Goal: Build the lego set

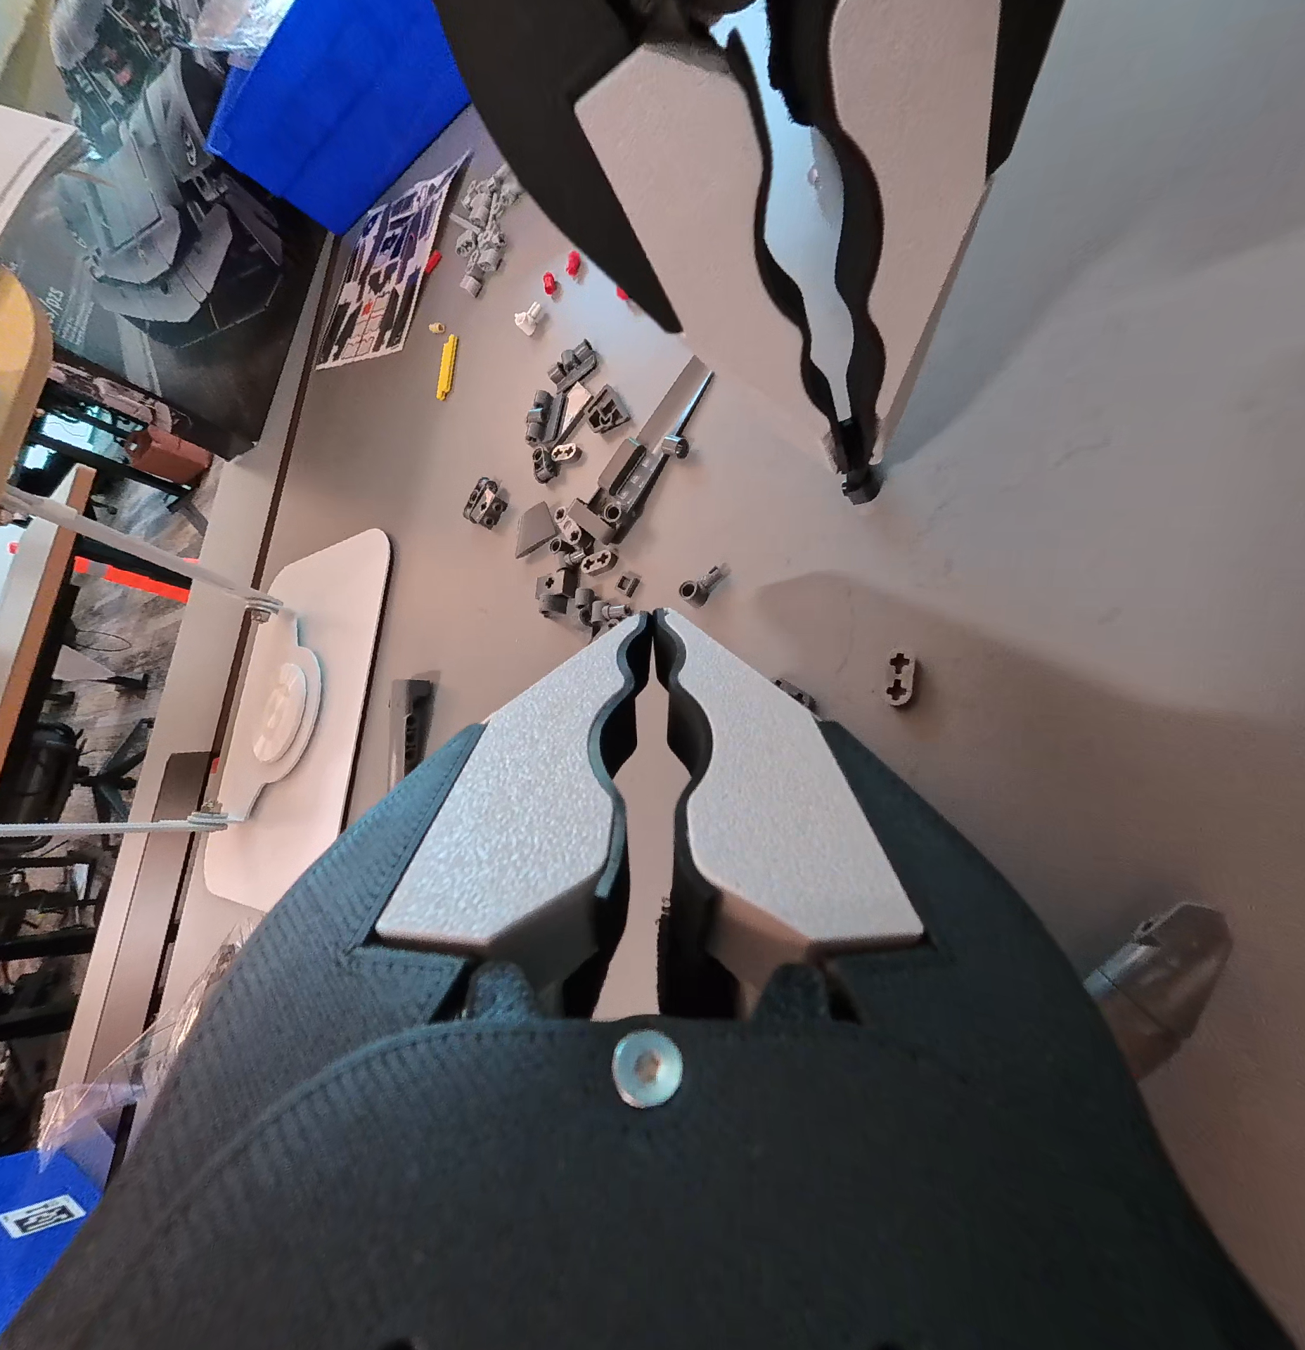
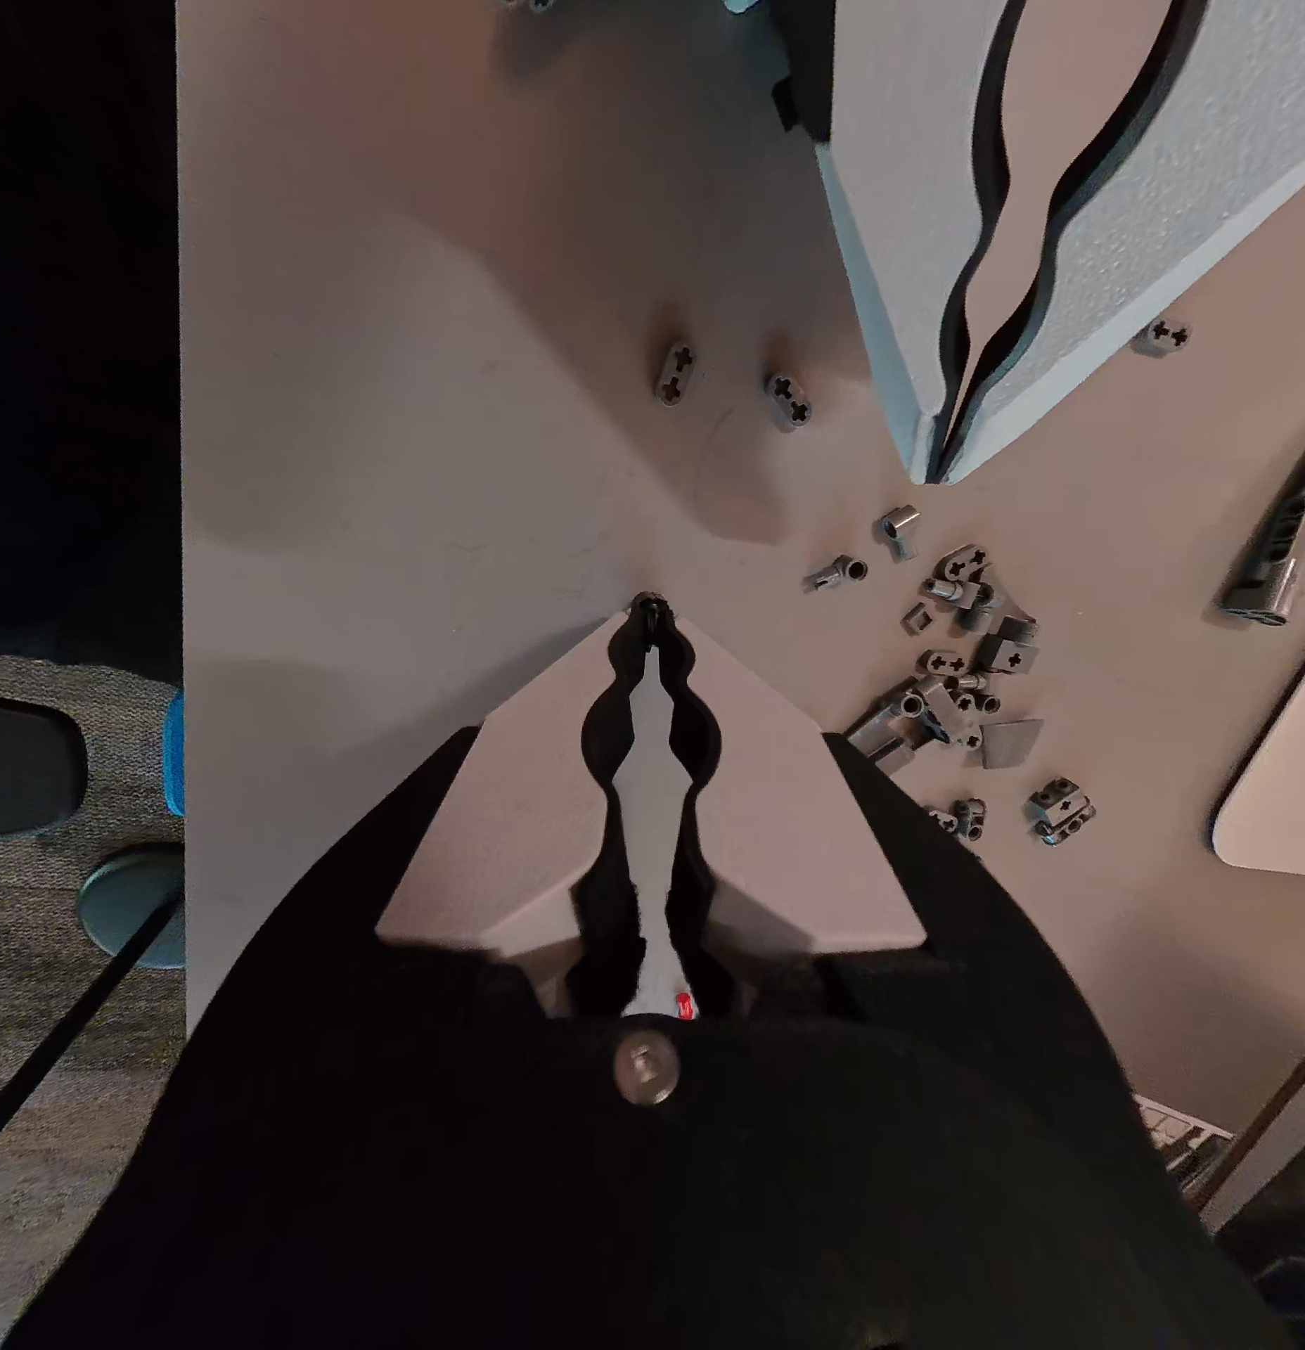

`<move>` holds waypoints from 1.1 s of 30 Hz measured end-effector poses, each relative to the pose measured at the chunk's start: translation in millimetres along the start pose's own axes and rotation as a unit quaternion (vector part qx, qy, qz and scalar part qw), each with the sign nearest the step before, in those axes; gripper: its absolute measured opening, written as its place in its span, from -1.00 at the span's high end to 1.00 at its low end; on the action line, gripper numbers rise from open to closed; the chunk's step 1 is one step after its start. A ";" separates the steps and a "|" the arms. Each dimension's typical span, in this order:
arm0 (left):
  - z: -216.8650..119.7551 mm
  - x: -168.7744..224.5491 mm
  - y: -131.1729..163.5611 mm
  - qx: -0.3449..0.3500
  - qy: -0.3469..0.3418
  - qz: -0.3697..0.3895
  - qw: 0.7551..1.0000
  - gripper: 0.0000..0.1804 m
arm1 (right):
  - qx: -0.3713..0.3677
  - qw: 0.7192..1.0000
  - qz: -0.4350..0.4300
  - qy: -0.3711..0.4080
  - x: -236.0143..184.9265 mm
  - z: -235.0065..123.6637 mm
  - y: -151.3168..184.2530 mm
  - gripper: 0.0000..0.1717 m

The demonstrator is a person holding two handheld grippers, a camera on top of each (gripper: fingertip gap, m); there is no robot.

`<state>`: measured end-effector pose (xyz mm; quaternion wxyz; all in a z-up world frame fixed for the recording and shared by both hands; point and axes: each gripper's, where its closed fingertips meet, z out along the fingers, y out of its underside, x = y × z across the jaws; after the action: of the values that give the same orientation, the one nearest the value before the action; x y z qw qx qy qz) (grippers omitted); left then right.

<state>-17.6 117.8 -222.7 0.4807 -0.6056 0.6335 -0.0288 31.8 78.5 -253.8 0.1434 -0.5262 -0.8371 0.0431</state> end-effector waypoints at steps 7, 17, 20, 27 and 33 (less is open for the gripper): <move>0.8 0.4 -1.1 0.000 0.001 0.001 1.000 1.00 | -0.027 0.999 -0.015 0.011 0.2 0.1 0.2 0.99; -0.4 0.4 0.3 -0.001 0.002 0.001 1.000 1.00 | -0.039 0.998 -0.004 -0.048 -0.3 0.9 -0.7 0.99; -0.9 0.4 -0.2 -0.001 0.002 0.003 1.000 1.00 | -0.040 0.997 0.003 -0.067 -0.3 1.0 -0.8 0.99; -2.7 -0.2 0.0 -0.001 0.001 0.001 1.000 1.00 | -0.075 0.994 -0.015 -0.079 -0.8 1.8 -1.5 0.99; -4.1 0.2 1.4 -0.002 0.002 0.001 1.000 1.00 | -0.083 0.993 -0.024 -0.086 -1.2 6.3 -5.2 0.99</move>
<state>-21.2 115.8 -221.5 0.4783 -0.6055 0.6355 -0.0282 26.0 75.6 -258.9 0.0281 -0.5106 -0.8592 0.0152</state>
